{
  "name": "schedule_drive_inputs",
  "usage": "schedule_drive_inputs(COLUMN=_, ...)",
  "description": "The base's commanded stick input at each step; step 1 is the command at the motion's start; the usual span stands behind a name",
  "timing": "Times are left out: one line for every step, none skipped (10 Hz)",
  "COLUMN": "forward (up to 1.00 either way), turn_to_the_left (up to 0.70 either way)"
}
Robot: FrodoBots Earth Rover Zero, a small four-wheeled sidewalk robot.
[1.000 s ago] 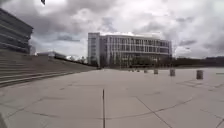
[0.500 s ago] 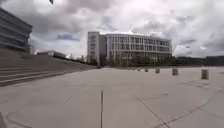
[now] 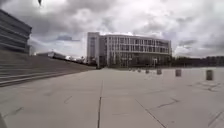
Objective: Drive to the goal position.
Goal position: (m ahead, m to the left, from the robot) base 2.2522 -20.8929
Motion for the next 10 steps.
schedule_drive_inputs(forward=0.7, turn_to_the_left=0.0)
schedule_drive_inputs(forward=0.7, turn_to_the_left=0.0)
schedule_drive_inputs(forward=0.7, turn_to_the_left=0.0)
schedule_drive_inputs(forward=0.7, turn_to_the_left=0.0)
schedule_drive_inputs(forward=0.7, turn_to_the_left=0.0)
schedule_drive_inputs(forward=0.7, turn_to_the_left=0.0)
schedule_drive_inputs(forward=0.7, turn_to_the_left=0.0)
schedule_drive_inputs(forward=0.7, turn_to_the_left=0.0)
schedule_drive_inputs(forward=0.7, turn_to_the_left=0.0)
schedule_drive_inputs(forward=0.7, turn_to_the_left=0.0)
